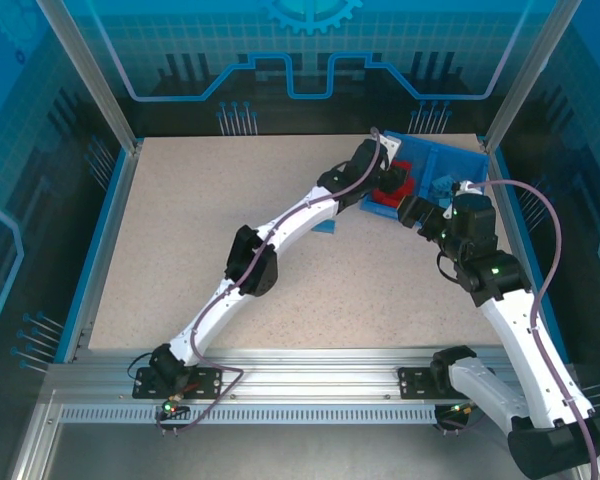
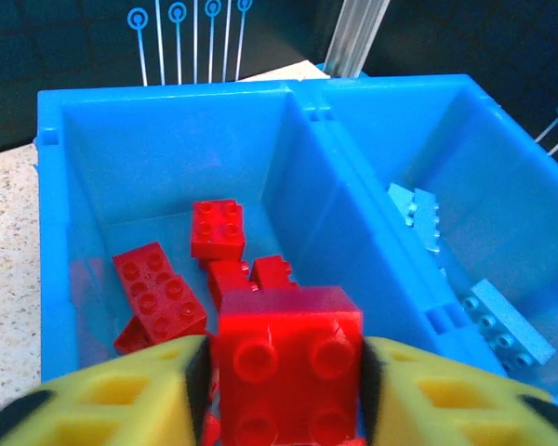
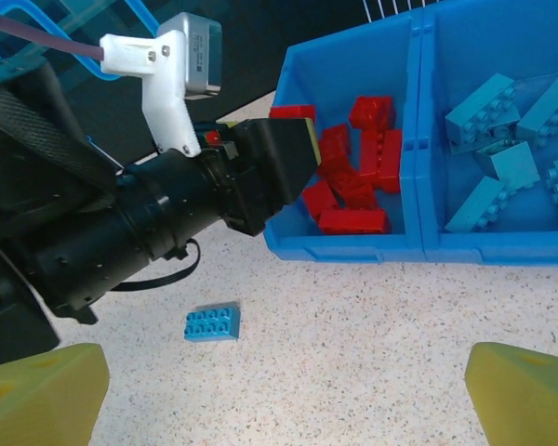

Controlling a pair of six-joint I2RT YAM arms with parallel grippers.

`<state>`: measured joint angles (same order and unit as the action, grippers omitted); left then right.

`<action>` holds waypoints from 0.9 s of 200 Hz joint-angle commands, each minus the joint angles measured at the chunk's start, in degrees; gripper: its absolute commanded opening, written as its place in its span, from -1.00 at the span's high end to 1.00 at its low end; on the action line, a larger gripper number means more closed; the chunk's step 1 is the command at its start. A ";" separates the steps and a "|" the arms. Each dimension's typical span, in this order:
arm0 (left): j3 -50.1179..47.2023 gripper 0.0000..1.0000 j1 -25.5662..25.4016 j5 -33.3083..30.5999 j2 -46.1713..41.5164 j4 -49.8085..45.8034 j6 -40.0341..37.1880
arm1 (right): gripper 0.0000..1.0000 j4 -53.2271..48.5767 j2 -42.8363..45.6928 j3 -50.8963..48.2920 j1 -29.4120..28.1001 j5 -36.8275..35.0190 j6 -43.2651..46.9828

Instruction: Sort the legos into containers by color

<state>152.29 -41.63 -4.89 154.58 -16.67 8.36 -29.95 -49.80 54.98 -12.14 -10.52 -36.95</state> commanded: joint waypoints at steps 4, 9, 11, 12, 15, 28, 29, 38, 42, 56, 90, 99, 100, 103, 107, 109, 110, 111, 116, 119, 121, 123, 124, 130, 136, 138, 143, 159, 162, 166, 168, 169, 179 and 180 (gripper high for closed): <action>2.93 -0.11 0.13 -2.24 -1.56 8.96 -0.48 | -1.00 -0.28 0.54 -0.67 1.00 -0.81 -0.13; 2.94 -0.14 0.07 -2.40 -1.71 8.94 -0.38 | -1.00 -0.41 0.42 -0.56 1.00 -0.73 -0.06; 2.93 -0.14 0.04 -2.60 -1.80 8.93 -0.37 | -1.00 -0.38 0.41 -0.51 1.03 -0.75 -0.06; 2.93 -0.14 0.00 -2.59 -1.86 8.89 -0.32 | -1.00 -0.42 0.41 -0.45 1.05 -0.78 -0.05; 2.99 -0.15 -0.03 -2.81 -1.98 8.74 -0.21 | -1.00 -0.37 0.41 -0.33 1.04 -0.75 -0.01; 2.49 -0.19 -0.02 -3.20 -2.99 7.79 -0.06 | -1.00 -0.39 0.25 -0.15 1.02 -0.73 0.12; 2.35 -0.19 -0.03 -3.16 -3.16 7.70 -0.08 | -1.00 -0.38 0.24 -0.14 1.04 -0.73 0.08; 0.85 -0.19 0.00 -3.07 -4.63 7.62 0.17 | -1.00 -0.31 0.14 -0.14 1.09 -0.76 0.03; -0.17 -0.19 0.00 -3.03 -5.54 7.60 0.37 | -1.00 -0.24 0.08 -0.14 1.11 -0.65 0.03; -5.87 -0.20 -0.13 -2.51 -10.11 8.49 0.93 | -1.00 -0.18 -0.12 -0.15 1.05 -0.68 0.01; -35.23 -0.22 -0.59 -2.15 -30.36 21.15 1.56 | -1.00 -0.59 -1.34 0.48 1.07 -0.25 0.97; -43.87 -0.22 -0.62 -2.62 -36.02 25.17 1.18 | -1.00 -0.54 -1.88 0.75 1.15 0.12 1.28; -44.73 -0.22 -0.64 -2.64 -36.50 25.53 1.11 | -1.00 -0.54 -1.92 0.79 1.15 0.18 1.32; -47.22 -0.22 -0.65 -2.81 -38.85 26.24 0.91 | -1.00 -0.41 -2.10 0.79 1.09 0.39 1.41; -49.84 -0.22 -0.64 -3.00 -41.15 27.05 0.54 | -1.00 -0.17 -2.40 0.89 1.15 0.77 1.64; -51.66 -0.22 -0.60 -3.15 -42.66 27.41 0.33 | -1.00 -0.05 -2.56 0.95 1.09 1.05 1.73; -52.45 -0.22 -0.58 -3.22 -43.34 27.62 0.20 | -1.00 0.10 -2.70 0.94 1.12 1.26 1.85; -53.19 -0.22 -0.62 -3.25 -44.31 27.77 0.20 | -1.00 0.22 -2.77 0.93 1.14 1.41 1.91; -56.81 -0.22 -0.61 -3.44 -47.72 28.41 -0.38 | -1.00 0.83 -3.27 0.96 1.10 2.38 2.33; -58.90 -0.22 -0.60 -3.50 -49.32 28.60 -0.84 | -0.99 1.26 -3.68 1.00 1.07 2.95 2.60; -60.06 -0.22 -0.61 -3.65 -50.77 28.68 -1.10 | -1.00 1.55 -3.89 1.03 1.07 3.44 2.72; -61.51 -0.22 -0.64 -3.77 -52.01 28.79 -1.40 | -0.99 1.83 -4.20 1.08 1.07 3.92 2.86; -62.16 -0.22 -0.64 -3.84 -52.63 28.84 -1.54 | -0.99 1.96 -4.36 1.13 1.02 4.19 2.90; -65.89 -0.23 -0.59 -3.85 -56.34 28.73 -2.66 | -0.99 2.98 -5.35 1.22 0.99 5.74 3.24; -69.37 -0.23 -0.61 -3.75 -59.97 28.25 -3.97 | -1.00 4.03 -6.45 1.37 0.80 7.59 3.53; -70.45 -0.24 -0.64 -3.69 -61.17 27.98 -4.41 | -1.00 4.51 -6.91 1.43 0.72 8.23 3.68; -72.95 -0.26 -0.61 -3.32 -64.07 27.01 -5.96 | -0.99 5.43 -8.06 1.64 0.50 9.76 4.07; -79.88 -0.35 -0.59 -0.29 -72.82 21.97 -11.32 | -0.98 7.94 -12.30 2.80 -1.60 12.42 4.94; -80.89 -0.37 -0.59 0.22 -74.42 21.21 -12.39 | -0.98 8.27 -13.08 3.13 -2.16 12.61 5.20; -82.59 -0.40 -0.58 0.85 -76.54 19.81 -13.80 | -0.98 8.56 -14.48 3.73 -3.09 12.76 5.57; -83.32 -0.41 -0.59 1.00 -77.55 19.12 -14.53 | -0.98 8.59 -15.11 4.06 -3.44 12.71 5.81; -83.48 -0.42 -0.57 1.10 -78.05 18.95 -14.96 | -0.98 8.64 -15.35 4.25 -3.78 12.67 5.96; -86.59 -0.48 -0.58 1.75 -82.94 14.74 -18.35 | -0.98 8.65 -19.01 6.03 -6.15 12.17 6.91; -86.79 -0.49 -0.61 1.82 -83.39 14.34 -18.67 | -0.98 8.62 -19.37 6.24 -6.36 12.09 6.99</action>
<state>72.40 -41.91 -6.17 79.79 5.67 0.38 -25.04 -63.24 56.71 -14.06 -2.07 -33.19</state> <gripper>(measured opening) 0.712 0.992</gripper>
